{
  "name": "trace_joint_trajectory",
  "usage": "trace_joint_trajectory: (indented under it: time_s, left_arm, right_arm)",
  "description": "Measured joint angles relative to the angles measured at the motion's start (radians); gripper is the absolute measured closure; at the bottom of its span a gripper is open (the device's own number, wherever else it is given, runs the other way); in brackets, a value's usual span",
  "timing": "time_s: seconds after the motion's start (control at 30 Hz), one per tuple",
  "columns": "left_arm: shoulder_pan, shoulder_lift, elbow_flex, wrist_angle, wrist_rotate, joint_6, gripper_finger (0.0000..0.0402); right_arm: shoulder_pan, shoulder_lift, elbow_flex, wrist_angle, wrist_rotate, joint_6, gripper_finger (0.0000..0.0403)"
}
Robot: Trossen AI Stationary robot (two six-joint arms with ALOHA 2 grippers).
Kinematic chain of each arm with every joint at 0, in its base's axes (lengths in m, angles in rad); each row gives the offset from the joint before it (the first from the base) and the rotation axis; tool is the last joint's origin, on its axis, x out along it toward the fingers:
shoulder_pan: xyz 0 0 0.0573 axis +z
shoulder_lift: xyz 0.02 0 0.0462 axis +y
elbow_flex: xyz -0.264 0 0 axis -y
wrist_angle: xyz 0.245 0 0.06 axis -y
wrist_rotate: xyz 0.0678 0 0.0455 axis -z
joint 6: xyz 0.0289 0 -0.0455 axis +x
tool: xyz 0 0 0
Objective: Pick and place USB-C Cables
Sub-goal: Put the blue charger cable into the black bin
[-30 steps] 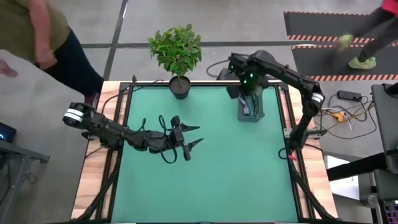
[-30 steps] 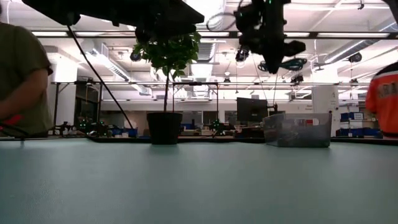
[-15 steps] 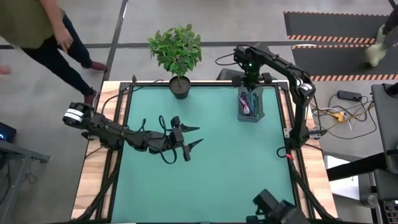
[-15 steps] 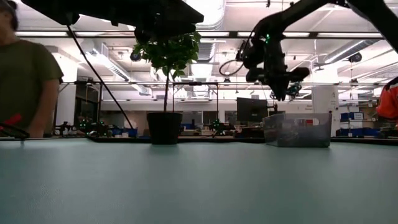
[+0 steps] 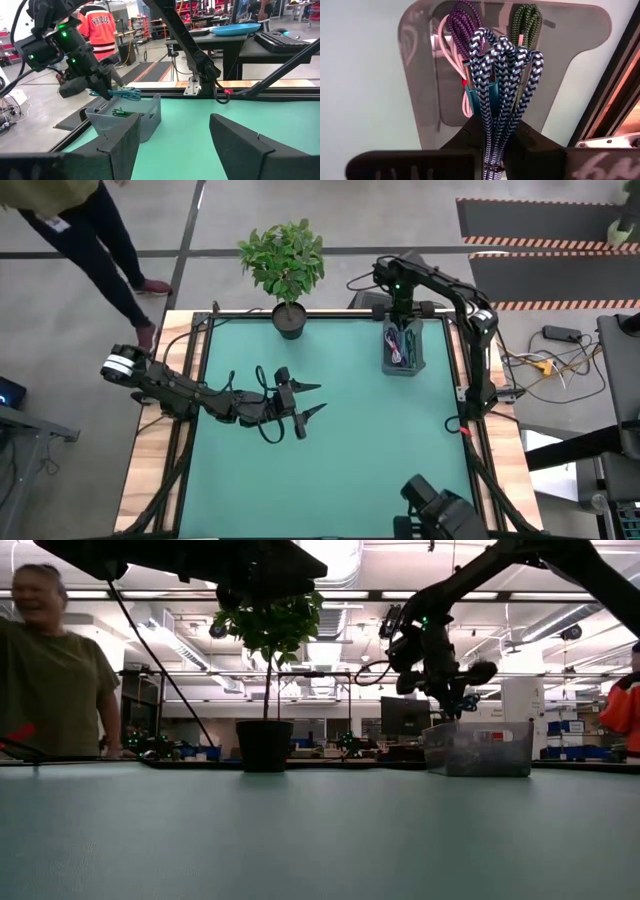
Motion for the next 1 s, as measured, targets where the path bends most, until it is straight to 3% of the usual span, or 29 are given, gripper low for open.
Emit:
trace_joint_trajectory:
  time_s: [0.17, 0.53, 1.0]
  left_arm:
    - [0.0, 0.0, 0.0, -0.002, 0.0, 0.0, 0.018]
    - [0.0, 0.0, -0.001, -0.021, 0.0, 0.001, 0.018]
    - [0.0, 0.0, -0.001, -0.021, 0.0, 0.001, 0.018]
  right_arm:
    - [-0.015, 0.015, 0.0, 0.0, 0.003, -0.002, 0.038]
    - [-0.027, 0.021, 0.0, 0.0, 0.133, 0.0, 0.038]
    - [-0.017, 0.062, -0.013, 0.032, 0.133, 0.0, 0.038]
